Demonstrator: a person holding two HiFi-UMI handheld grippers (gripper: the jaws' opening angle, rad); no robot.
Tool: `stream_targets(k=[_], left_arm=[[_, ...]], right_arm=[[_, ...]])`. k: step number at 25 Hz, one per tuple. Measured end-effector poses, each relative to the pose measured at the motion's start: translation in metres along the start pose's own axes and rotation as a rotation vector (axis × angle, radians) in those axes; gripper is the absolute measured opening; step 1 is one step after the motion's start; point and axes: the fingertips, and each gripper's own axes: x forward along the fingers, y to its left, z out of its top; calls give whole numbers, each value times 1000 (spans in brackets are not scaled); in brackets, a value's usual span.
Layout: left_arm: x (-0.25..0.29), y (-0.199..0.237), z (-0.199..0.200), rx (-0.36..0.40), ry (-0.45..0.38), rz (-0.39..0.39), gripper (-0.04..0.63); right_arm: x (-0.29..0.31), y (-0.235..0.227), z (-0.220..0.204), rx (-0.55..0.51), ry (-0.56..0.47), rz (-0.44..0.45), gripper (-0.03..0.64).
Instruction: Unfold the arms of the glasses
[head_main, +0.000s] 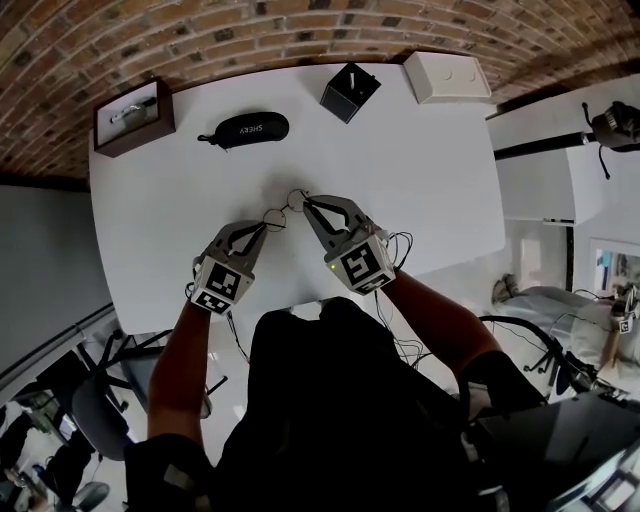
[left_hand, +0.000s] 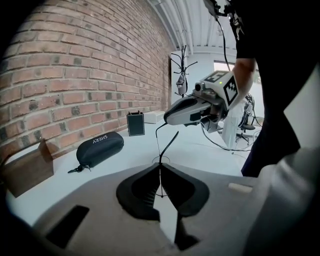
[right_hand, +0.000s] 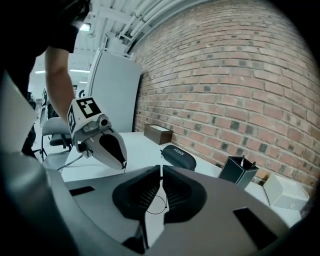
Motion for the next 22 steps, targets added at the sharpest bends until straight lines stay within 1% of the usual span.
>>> stream_targets(k=[2,4,6,12,16,22], left_arm=[[1,-2,-6,2,13,-1,17],[3,-4,-8,12,23,1,17],[4,-7,-5,32,24,-1,17],[7,-16,-3,118,50,-28,17],[8,-21,-1,161,61,-38,17],[7,-32,-2,235,79,-57,17]], right_arm=[[-4,-11,-2,87,-2,-24,18],[-8,-23,-7,196,1,-56,17],[-12,-31,-11,265,-2,-77,17],[-19,-28,-17,287,-1,-63,17],[-26,-20,-22,313,5,-49,17],[-38,-18,-33,351,11,-55,17]])
